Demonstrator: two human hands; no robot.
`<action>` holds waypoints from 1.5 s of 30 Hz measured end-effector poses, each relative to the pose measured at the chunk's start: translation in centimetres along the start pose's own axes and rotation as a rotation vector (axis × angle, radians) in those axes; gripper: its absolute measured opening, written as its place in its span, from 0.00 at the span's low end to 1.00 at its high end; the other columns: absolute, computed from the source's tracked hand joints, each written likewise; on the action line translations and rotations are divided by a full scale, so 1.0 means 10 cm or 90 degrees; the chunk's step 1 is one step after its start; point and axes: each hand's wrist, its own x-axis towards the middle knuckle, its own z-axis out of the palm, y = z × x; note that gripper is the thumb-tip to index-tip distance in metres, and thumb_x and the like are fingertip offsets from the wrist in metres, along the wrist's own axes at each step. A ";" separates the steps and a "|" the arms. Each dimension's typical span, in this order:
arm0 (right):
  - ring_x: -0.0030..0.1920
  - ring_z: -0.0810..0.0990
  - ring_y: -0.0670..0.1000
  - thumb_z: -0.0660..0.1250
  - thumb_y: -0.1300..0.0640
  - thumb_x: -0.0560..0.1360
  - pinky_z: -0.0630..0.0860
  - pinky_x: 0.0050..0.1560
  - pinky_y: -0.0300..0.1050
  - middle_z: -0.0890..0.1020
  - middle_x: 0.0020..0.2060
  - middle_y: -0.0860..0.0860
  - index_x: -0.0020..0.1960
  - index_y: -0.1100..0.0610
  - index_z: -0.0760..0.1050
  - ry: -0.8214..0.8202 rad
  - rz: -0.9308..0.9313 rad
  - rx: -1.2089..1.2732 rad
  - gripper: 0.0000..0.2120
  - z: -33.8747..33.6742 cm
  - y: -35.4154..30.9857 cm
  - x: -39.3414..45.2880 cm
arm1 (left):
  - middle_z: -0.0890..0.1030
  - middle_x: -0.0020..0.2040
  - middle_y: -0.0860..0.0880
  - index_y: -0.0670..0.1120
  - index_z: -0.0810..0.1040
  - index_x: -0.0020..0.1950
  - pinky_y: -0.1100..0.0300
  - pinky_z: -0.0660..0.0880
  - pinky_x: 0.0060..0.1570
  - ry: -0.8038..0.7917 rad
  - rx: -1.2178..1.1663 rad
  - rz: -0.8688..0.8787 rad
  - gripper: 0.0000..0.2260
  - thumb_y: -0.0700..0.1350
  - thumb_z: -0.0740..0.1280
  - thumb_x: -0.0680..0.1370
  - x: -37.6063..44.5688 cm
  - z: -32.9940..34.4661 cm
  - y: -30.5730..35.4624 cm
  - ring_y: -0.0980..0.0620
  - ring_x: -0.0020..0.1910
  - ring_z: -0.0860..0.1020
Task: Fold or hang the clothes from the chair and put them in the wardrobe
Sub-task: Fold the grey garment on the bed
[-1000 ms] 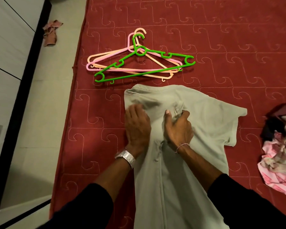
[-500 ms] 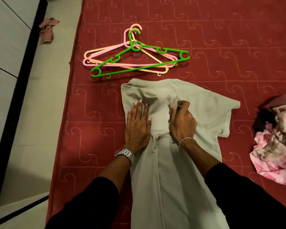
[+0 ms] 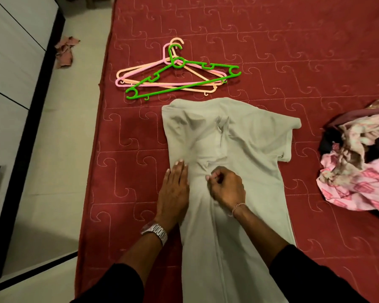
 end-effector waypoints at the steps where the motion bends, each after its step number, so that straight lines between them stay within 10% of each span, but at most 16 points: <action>1: 0.40 0.82 0.49 0.71 0.48 0.75 0.74 0.40 0.44 0.82 0.34 0.44 0.43 0.50 0.76 0.018 0.001 0.034 0.07 -0.02 -0.01 -0.04 | 0.59 0.80 0.41 0.40 0.59 0.80 0.47 0.57 0.77 -0.015 0.011 0.013 0.23 0.43 0.55 0.84 -0.05 -0.01 -0.04 0.44 0.80 0.58; 14: 0.39 0.77 0.58 0.67 0.49 0.78 0.62 0.36 0.46 0.77 0.29 0.51 0.38 0.61 0.77 -0.037 0.079 0.031 0.17 0.04 0.31 -0.86 | 0.56 0.81 0.40 0.38 0.56 0.80 0.44 0.59 0.77 -0.115 0.076 0.055 0.25 0.49 0.49 0.85 -0.95 -0.07 0.16 0.44 0.80 0.54; 21: 0.32 0.69 0.56 0.66 0.50 0.80 0.61 0.28 0.46 0.69 0.25 0.51 0.31 0.56 0.62 -0.126 0.036 -0.033 0.23 -0.08 0.67 -1.52 | 0.56 0.81 0.41 0.40 0.55 0.81 0.45 0.57 0.77 -0.136 0.083 0.040 0.25 0.50 0.49 0.85 -1.58 -0.14 0.37 0.44 0.80 0.54; 27: 0.23 0.75 0.52 0.65 0.51 0.80 0.70 0.22 0.39 0.75 0.26 0.52 0.35 0.57 0.68 -0.169 0.093 0.075 0.18 -0.11 1.03 -2.11 | 0.52 0.82 0.43 0.42 0.50 0.81 0.44 0.55 0.78 -0.180 0.083 0.032 0.26 0.50 0.45 0.85 -2.04 -0.18 0.56 0.45 0.81 0.50; 32: 0.36 0.76 0.49 0.60 0.55 0.83 0.67 0.31 0.33 0.76 0.35 0.47 0.47 0.58 0.71 -0.132 0.077 0.088 0.09 -0.15 1.17 -2.46 | 0.44 0.82 0.43 0.44 0.45 0.82 0.45 0.48 0.79 -0.211 0.079 0.026 0.28 0.54 0.43 0.85 -2.23 -0.25 0.73 0.45 0.81 0.44; 40: 0.44 0.81 0.61 0.58 0.51 0.83 0.77 0.43 0.54 0.81 0.46 0.56 0.57 0.54 0.65 -0.013 -0.022 -0.167 0.08 -0.07 1.28 -2.68 | 0.42 0.82 0.40 0.40 0.44 0.82 0.43 0.46 0.79 -0.255 0.133 0.025 0.40 0.68 0.42 0.80 -2.47 -0.29 0.76 0.44 0.81 0.40; 45: 0.61 0.77 0.62 0.76 0.61 0.67 0.80 0.55 0.57 0.77 0.63 0.62 0.70 0.60 0.71 0.033 -0.275 -0.428 0.33 0.00 1.43 -2.72 | 0.42 0.81 0.37 0.38 0.45 0.81 0.42 0.45 0.79 -0.259 0.154 0.112 0.43 0.69 0.47 0.79 -2.59 -0.30 0.83 0.41 0.81 0.40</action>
